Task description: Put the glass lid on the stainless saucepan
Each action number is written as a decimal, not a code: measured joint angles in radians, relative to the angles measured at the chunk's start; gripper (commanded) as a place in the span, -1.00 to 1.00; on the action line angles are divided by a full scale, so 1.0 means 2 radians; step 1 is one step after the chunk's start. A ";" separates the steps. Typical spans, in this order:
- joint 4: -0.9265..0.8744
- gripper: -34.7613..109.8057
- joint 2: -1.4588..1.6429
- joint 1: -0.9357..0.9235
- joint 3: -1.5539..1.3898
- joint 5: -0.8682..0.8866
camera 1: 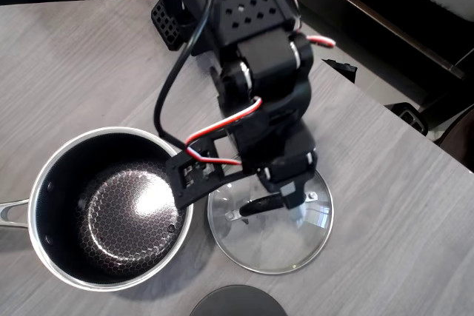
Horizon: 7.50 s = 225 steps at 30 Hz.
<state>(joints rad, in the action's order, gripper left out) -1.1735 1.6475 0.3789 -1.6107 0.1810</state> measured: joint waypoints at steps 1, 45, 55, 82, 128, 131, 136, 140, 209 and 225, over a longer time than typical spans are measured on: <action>0.001 -0.12 -0.007 -0.002 0.000 0.000; 0.014 -0.52 0.081 0.046 0.027 0.001; 0.027 -0.52 0.205 -0.003 0.027 -0.033; -0.008 -0.52 0.217 -0.293 0.027 -0.139; 0.217 -0.52 0.291 -0.244 -0.168 -0.547; 0.267 -0.52 0.331 -0.244 -0.236 -0.590; 0.363 -0.52 0.392 -0.250 -0.354 -0.657; 0.439 -0.52 0.410 -0.266 -0.417 -0.694; 1.051 -0.52 0.302 -0.304 -0.676 -0.854; 1.300 -0.52 0.064 -0.316 -0.650 -0.857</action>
<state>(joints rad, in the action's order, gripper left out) 1.4266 1.7748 -0.2531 -2.9100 -1.5324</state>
